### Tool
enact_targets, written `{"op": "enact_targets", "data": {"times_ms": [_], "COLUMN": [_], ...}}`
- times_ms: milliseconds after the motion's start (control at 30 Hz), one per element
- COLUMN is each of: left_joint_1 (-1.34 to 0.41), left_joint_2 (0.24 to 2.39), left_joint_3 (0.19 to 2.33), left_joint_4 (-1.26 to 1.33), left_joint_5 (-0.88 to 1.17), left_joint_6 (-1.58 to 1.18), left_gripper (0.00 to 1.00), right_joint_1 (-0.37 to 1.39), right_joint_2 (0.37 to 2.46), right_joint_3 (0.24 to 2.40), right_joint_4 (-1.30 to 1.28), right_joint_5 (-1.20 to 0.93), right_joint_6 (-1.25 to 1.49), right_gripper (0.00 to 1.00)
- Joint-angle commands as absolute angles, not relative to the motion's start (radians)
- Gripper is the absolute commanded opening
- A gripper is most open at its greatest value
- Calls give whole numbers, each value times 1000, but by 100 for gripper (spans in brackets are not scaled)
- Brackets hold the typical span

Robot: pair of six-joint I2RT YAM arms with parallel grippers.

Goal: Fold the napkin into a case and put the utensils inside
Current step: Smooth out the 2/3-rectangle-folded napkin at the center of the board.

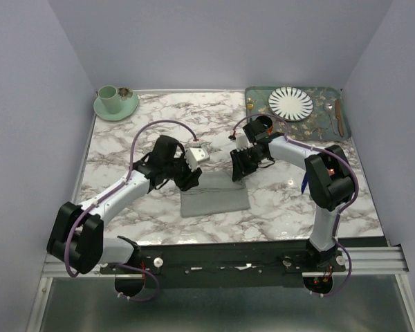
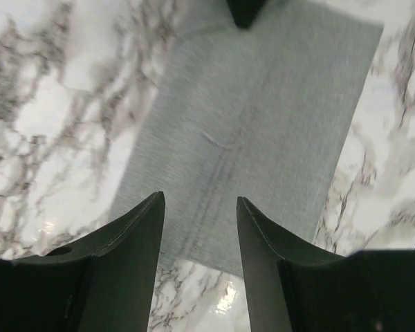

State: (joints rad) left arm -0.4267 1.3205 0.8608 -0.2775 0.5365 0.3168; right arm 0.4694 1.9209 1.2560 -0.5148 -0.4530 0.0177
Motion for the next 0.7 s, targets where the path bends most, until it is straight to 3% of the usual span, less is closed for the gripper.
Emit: {"op": "enact_targets", "data": {"times_ms": [0, 200, 667], "left_joint_1": [-534, -633, -667], "left_joint_2": [1318, 1364, 1468], "left_joint_3": [764, 723, 741], "left_joint_4": [-385, -284, -215], "left_joint_5": [308, 210, 190], "left_joint_6": [577, 612, 721], "left_gripper": [57, 57, 54], "right_joint_1": [466, 466, 457], "right_joint_2": [1910, 1884, 1859], "right_joint_3": [1282, 1324, 1339], "right_joint_4": [-613, -661, -802], "right_joint_5": [-431, -466, -402], "right_joint_6": [21, 35, 58], "right_gripper": [38, 42, 56]}}
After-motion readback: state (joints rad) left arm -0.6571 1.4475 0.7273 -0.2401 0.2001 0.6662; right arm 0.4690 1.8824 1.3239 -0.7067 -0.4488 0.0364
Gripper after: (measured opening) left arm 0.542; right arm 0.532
